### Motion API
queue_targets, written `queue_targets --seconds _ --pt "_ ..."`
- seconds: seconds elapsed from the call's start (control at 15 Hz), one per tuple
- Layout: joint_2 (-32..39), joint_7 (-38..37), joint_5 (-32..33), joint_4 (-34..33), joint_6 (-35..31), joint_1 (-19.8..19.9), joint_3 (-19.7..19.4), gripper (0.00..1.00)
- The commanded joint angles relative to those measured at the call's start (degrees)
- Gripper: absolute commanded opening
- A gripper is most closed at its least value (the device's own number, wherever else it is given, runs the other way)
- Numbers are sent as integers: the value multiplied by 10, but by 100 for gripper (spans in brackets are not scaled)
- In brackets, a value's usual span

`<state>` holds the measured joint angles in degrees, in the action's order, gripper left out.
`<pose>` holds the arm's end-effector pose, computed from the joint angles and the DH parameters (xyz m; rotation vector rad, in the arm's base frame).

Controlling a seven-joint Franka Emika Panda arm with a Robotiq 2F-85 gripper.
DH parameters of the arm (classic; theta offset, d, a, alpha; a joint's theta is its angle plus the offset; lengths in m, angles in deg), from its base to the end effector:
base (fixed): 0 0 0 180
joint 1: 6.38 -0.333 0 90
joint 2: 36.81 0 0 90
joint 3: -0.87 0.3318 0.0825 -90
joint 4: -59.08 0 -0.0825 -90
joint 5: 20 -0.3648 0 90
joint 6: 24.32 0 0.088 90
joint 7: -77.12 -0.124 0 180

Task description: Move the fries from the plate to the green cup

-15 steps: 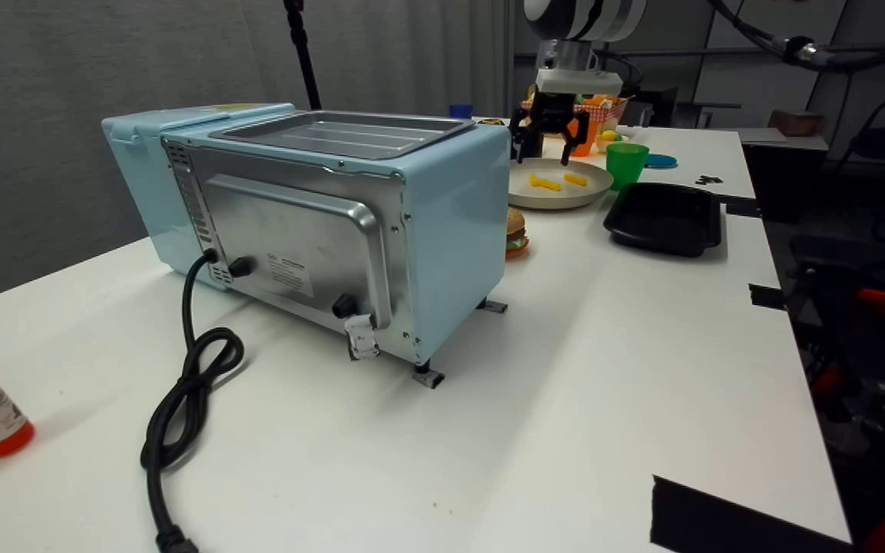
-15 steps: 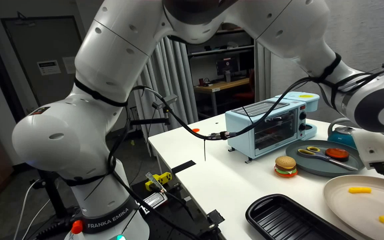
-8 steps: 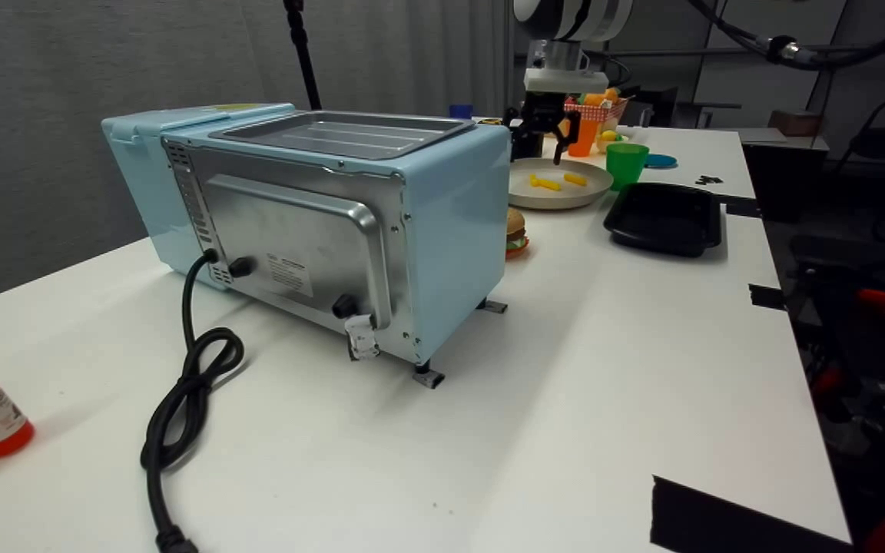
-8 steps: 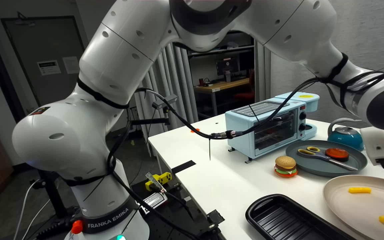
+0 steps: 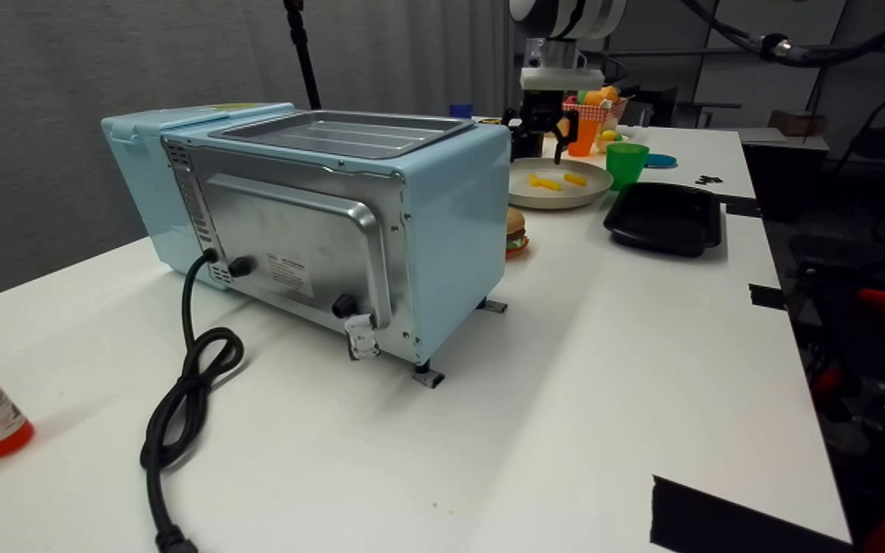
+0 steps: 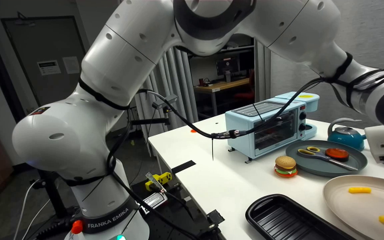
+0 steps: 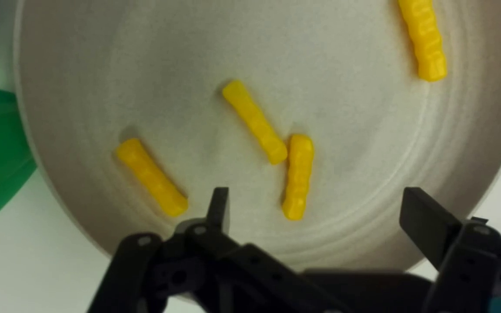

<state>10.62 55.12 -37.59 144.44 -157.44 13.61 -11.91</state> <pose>0.6210 -0.3553 0.1963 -2.6337 1.5975 -0.0594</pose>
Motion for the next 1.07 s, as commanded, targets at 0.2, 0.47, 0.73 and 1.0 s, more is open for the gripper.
queue_targets --seconds 0.2,0.47,0.73,1.0 --pt "6 -1 2 -14 10 2 1 100" --pt "9 -1 2 -18 9 2 1 100" --pt "12 4 1 -12 -4 1 4 100" --pt "15 11 2 4 -19 -1 6 100"
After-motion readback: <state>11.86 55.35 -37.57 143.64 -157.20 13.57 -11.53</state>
